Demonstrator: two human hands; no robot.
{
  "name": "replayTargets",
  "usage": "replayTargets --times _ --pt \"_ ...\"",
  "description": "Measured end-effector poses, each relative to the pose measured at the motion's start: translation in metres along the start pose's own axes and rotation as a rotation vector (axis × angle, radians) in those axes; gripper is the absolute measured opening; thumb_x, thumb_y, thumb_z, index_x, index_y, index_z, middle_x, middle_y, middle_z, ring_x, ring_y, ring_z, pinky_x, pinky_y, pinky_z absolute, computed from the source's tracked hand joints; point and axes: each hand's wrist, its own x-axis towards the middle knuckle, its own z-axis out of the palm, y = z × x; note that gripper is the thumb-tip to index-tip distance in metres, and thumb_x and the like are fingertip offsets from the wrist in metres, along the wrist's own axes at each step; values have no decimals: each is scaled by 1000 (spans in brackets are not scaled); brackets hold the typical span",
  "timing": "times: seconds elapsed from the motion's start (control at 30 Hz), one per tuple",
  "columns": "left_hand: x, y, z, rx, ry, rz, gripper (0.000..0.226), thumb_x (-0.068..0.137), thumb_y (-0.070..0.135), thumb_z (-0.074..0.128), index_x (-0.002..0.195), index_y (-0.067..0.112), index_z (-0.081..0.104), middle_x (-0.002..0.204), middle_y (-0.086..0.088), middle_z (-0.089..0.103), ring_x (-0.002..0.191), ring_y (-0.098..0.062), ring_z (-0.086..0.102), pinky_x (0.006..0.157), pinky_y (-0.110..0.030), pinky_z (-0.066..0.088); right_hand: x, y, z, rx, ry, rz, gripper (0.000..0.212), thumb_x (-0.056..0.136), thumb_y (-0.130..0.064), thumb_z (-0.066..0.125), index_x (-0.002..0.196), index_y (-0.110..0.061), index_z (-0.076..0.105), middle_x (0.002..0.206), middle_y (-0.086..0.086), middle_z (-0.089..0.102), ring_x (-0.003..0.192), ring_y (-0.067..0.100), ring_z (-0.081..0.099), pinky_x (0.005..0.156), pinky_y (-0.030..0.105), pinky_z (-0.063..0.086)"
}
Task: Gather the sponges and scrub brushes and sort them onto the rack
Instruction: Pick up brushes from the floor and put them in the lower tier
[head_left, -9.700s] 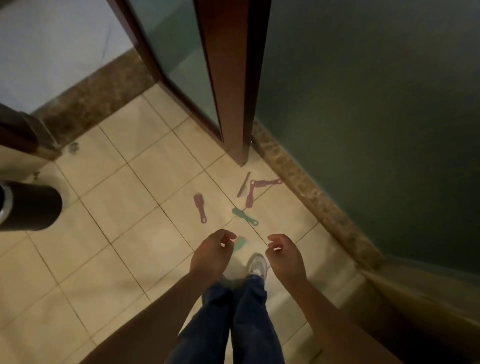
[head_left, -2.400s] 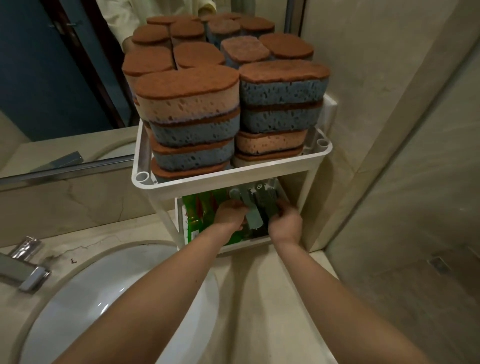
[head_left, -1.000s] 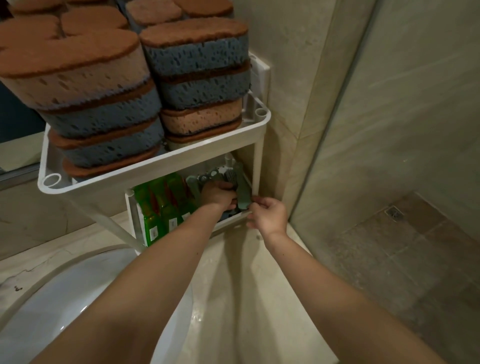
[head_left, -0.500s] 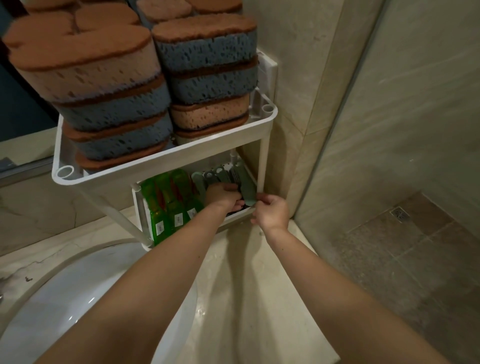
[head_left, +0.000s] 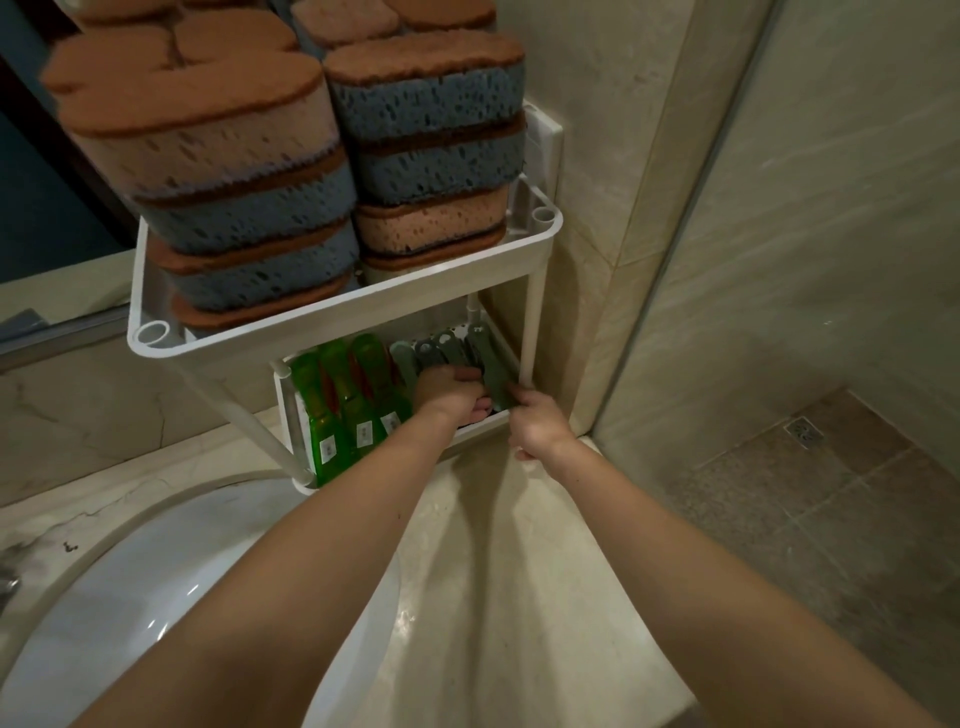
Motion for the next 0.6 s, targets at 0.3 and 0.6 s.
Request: replayTargets --times 0.3,0.6 --pt "-11 -5 -4 -30 -3 15 23 92 5 61 114 12 62 99 -8 69 86 -19 69 63 -22 56 -11 1 -3 52 78 -103 50 91 -5 39 137 -17 52 126 15 61 94 23 53 85 37 45" --pt "-43 -35 -41 -13 128 209 20 89 7 62 104 20 64 105 -7 68 95 -21 65 85 -34 55 -50 -12 26 98 89 -226 21 89 -9 49 94 -25 63 95 1 67 89 27 64 83 41 54"
